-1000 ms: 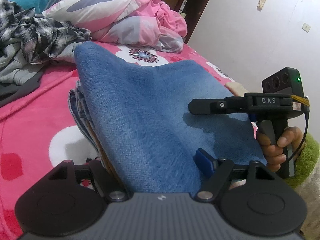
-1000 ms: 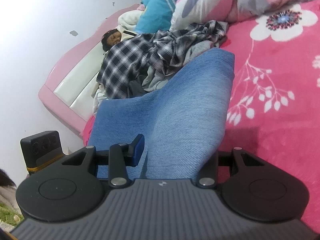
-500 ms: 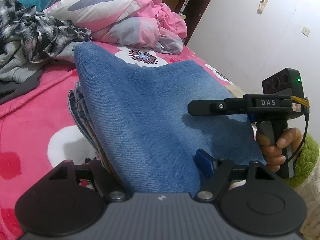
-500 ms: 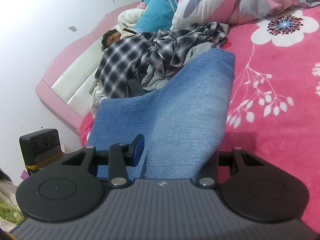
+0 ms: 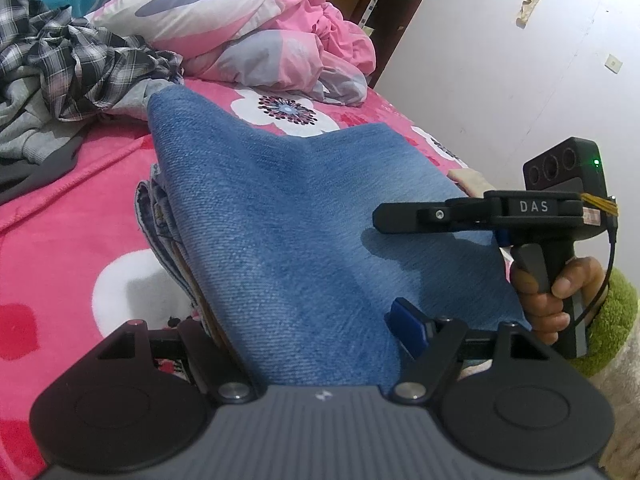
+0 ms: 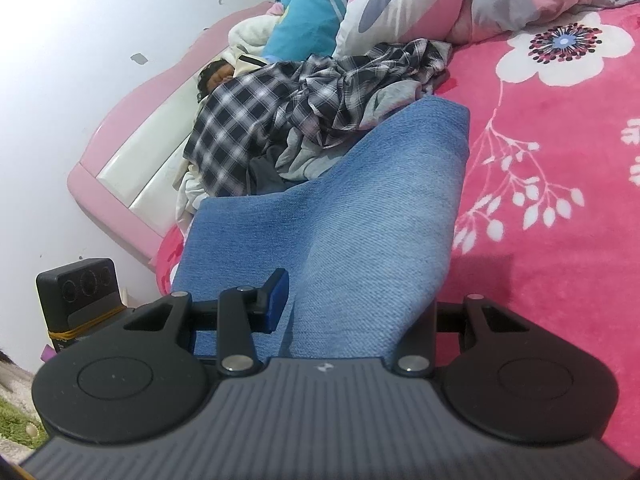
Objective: Fold clothes
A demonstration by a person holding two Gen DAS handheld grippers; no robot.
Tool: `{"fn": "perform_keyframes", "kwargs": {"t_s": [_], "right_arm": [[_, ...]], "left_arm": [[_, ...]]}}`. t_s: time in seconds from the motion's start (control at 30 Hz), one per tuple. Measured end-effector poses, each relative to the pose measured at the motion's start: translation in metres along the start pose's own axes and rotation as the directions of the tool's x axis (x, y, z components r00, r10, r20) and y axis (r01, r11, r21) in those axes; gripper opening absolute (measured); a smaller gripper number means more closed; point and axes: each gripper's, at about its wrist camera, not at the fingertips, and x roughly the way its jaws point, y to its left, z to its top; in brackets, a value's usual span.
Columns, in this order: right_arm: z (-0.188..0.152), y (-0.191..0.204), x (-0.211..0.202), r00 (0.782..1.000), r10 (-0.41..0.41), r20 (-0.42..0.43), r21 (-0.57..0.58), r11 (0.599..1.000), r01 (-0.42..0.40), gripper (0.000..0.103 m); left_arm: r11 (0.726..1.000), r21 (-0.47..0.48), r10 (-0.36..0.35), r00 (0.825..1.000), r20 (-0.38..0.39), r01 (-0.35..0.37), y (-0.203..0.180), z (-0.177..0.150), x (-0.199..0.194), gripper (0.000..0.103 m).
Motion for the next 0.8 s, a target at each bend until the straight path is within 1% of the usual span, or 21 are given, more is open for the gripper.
{"fn": "perform_keyframes", "kwargs": {"t_s": [0.8], "right_arm": [[-0.0017,-0.0058,0.0049,1.0,-0.002,-0.011,0.009,1.0,0.002,0.042]], "left_arm": [[1.0,-0.007,0.006,1.0,-0.013,-0.006,0.0016,-0.0008,0.0055,0.076]]}}
